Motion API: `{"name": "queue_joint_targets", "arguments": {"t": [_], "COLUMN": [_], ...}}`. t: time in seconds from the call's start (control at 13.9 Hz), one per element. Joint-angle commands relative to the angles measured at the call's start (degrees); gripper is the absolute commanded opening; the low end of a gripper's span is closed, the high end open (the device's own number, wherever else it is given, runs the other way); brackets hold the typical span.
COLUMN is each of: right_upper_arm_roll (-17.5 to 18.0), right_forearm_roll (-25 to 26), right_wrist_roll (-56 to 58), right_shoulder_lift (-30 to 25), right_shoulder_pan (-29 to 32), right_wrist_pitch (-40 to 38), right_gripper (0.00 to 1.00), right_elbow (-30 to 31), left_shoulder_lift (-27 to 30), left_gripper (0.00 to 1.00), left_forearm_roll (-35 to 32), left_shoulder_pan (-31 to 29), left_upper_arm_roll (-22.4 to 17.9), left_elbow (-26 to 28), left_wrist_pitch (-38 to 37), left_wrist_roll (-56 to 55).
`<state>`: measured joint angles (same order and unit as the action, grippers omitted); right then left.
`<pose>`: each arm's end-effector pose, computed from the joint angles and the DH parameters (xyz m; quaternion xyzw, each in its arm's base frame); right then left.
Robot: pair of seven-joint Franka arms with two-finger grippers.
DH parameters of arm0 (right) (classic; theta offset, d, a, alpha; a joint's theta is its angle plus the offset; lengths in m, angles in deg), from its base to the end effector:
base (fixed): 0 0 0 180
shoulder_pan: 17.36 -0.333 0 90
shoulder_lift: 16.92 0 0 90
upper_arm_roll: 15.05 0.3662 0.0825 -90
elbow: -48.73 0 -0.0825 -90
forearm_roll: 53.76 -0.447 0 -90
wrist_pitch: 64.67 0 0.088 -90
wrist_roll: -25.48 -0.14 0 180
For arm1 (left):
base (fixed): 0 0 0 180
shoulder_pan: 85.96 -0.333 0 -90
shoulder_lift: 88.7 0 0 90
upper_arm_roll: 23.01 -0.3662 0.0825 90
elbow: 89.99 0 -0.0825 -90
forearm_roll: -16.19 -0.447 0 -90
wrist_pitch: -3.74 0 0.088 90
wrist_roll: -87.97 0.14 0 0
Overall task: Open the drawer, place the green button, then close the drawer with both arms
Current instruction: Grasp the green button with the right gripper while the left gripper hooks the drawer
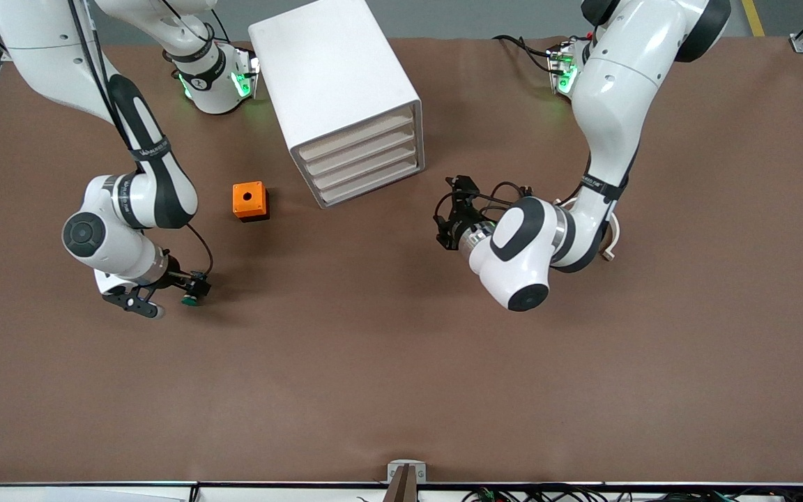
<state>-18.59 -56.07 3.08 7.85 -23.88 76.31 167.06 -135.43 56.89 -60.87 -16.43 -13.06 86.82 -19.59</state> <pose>0.6447 0.0341 0.1804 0.9832 -0.1817 -0.0174 0.0045 0.5880 -0.4574 0.2224 -0.6308 -0.5956 0.4683 0.1673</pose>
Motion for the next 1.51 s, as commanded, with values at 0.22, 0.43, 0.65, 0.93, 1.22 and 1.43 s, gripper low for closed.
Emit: {"name": "queue_joint_targets", "arguments": {"t": [0.22, 0.43, 0.65, 0.93, 1.22, 1.43], "right_upper_arm_roll": [-0.2, -0.2, -0.2, -0.2, -0.2, -0.2], "right_forearm_roll": [0.1, 0.3, 0.3, 0.3, 0.3, 0.2], "right_wrist_roll": [-0.7, 1.5, 1.5, 2.3, 2.2, 2.1], "right_shoulder_lift": [0.2, 1.1, 1.5, 1.7, 1.6, 1.5], "right_shoulder_pan": [-0.3, 0.7, 0.7, 0.7, 0.7, 0.8], "right_wrist_pitch": [6.2, 7.0, 7.1, 7.1, 6.9, 6.6], "right_gripper": [1.0, 1.0, 1.0, 1.0, 0.66, 0.21], "right_elbow": [4.0, 4.3, 4.5, 4.8, 5.3, 5.5], "left_shoulder_lift": [-4.2, -6.3, -8.9, -11.8, -12.0, -12.9], "left_gripper": [1.0, 0.99, 0.97, 0.71, 0.62, 0.6], "left_forearm_roll": [8.1, 12.6, 15.3, 16.0, 17.0, 17.0], "left_shoulder_pan": [0.6, 1.9, 3.3, 4.7, 6.9, 9.0], "left_upper_arm_roll": [0.7, 0.7, 0.6, 0.7, 0.9, 0.9], "left_elbow": [-2.5, -2.3, -2.2, -2.1, -1.2, -1.2], "left_wrist_pitch": [-1.4, -1.5, -1.3, -0.5, -0.2, -0.1], "left_wrist_roll": [-13.4, -14.7, -15.5, -15.4, -15.1, -15.0]}}
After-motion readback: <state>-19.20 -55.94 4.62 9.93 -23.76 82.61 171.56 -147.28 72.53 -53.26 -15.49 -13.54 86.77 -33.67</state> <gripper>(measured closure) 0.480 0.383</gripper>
